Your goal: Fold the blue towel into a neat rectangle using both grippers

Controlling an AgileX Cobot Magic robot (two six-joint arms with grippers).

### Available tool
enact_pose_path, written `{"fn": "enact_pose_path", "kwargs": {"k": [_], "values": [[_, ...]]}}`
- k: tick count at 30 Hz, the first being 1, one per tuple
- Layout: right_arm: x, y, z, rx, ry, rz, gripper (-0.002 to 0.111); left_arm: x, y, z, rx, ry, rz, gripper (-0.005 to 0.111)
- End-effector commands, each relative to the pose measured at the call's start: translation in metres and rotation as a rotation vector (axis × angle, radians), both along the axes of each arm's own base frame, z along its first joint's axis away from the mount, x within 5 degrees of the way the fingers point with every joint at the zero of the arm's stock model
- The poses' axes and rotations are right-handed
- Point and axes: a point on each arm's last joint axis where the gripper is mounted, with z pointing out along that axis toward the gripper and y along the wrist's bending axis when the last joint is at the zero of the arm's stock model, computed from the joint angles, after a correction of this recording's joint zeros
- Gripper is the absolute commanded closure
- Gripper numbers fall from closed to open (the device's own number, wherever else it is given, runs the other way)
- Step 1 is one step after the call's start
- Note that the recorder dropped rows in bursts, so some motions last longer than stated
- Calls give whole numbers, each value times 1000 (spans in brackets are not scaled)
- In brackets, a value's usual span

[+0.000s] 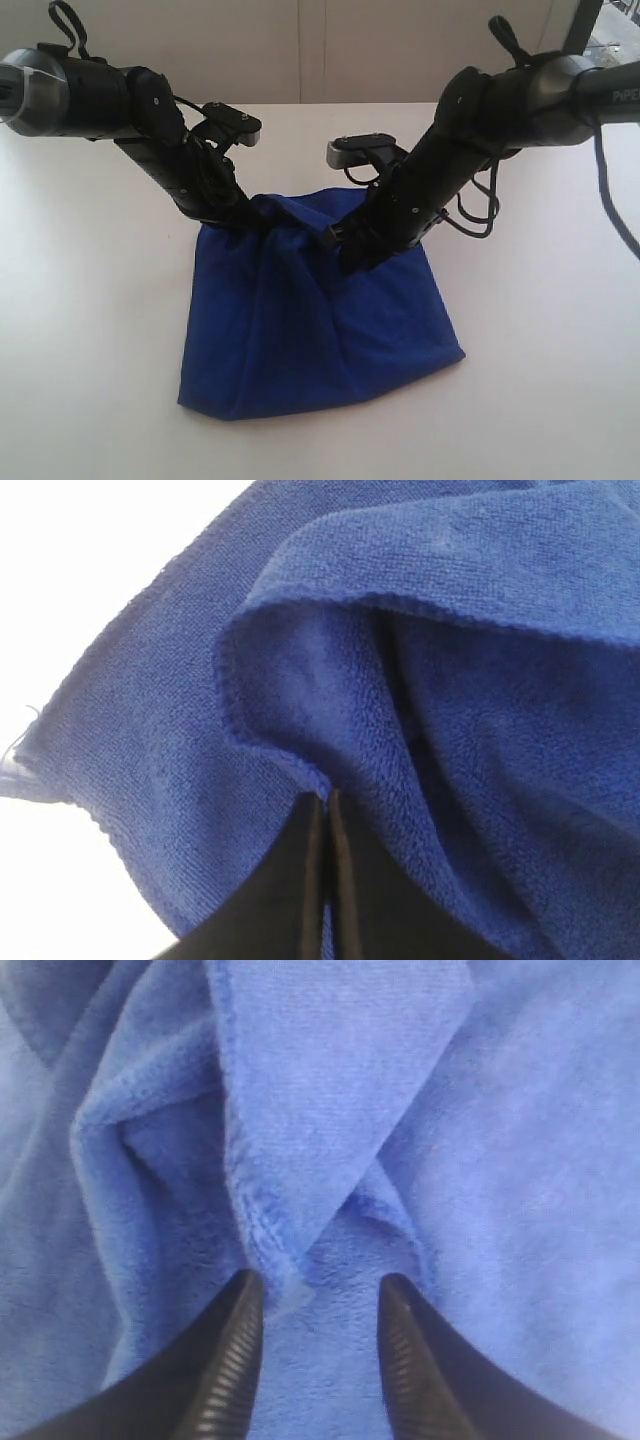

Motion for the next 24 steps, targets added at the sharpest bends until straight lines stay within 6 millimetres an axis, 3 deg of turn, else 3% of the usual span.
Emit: {"fn": "enact_pose_path", "kwargs": {"k": [1, 6, 14, 19, 24], "values": [[0, -10, 10, -55, -37, -12, 71, -2, 0, 5, -10, 11, 7, 107], [2, -13, 16, -82, -84, -33, 71, -2, 0, 5, -10, 11, 7, 107], [3, -2, -10, -84, -55, -31, 71, -2, 0, 5, -10, 11, 7, 107], [-9, 27, -7, -68, -43, 45, 71, -2, 0, 5, -10, 11, 7, 107], [-19, 43, -4, -61, -31, 96, 71, -2, 0, 5, -10, 11, 7, 107]]}}
